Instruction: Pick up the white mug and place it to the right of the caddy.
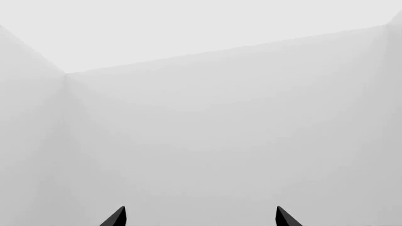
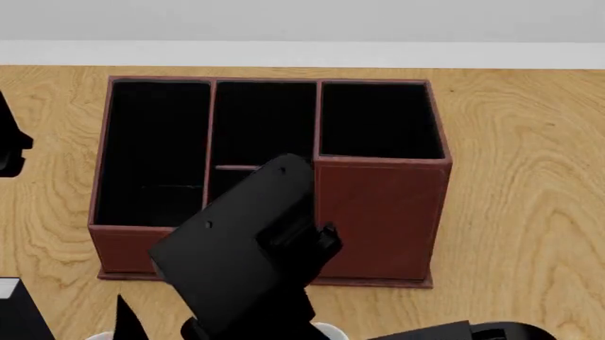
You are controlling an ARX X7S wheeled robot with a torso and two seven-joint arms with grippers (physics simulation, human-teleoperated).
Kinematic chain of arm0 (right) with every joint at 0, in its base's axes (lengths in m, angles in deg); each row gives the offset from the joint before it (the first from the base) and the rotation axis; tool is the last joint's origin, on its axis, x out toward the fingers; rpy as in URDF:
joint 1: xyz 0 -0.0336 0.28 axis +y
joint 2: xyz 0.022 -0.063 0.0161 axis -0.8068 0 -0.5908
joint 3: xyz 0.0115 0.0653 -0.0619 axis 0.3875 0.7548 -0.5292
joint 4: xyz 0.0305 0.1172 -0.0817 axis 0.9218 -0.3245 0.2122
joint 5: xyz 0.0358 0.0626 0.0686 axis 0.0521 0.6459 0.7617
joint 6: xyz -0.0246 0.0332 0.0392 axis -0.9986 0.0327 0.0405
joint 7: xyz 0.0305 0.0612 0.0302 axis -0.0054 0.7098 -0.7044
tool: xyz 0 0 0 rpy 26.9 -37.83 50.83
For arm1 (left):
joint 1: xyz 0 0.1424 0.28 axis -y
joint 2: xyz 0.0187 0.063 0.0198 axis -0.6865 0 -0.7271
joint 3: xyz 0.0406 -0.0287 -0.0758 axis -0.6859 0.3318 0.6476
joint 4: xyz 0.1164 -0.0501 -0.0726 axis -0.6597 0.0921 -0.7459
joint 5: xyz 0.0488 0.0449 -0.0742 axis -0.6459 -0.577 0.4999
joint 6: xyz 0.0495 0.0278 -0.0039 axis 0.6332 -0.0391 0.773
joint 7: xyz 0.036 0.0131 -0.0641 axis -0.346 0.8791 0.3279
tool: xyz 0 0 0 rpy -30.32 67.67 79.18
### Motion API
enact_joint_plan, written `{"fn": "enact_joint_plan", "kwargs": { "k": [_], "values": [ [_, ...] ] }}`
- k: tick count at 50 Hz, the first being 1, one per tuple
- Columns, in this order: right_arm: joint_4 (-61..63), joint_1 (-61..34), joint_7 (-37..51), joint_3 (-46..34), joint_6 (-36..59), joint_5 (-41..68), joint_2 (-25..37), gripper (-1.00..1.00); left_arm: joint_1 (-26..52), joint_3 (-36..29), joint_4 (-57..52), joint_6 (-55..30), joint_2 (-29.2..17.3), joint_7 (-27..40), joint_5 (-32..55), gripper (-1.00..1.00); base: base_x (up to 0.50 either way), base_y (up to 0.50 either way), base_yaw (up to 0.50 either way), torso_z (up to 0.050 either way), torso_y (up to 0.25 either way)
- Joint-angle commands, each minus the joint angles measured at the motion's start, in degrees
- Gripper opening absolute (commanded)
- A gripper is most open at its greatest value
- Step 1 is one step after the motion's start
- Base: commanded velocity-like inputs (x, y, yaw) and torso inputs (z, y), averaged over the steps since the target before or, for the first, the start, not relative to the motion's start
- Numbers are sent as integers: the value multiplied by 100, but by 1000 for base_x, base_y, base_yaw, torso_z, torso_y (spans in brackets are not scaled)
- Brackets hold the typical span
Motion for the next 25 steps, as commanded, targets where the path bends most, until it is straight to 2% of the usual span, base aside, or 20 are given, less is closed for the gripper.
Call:
{"fn": "enact_joint_plan", "kwargs": {
  "k": [1, 25],
  "values": [
    [-137, -75, 220, -434, -44, 330, 88, 100, 30, -64, 3, -9, -13, 39, 11, 100, 0, 0, 0, 0, 0],
    [-579, -391, 971, -1481, -299, 1271, 165, 100, -29, -13, -41, -4, -53, 107, 90, 100, 0, 0, 0, 0, 0]
  ]
}}
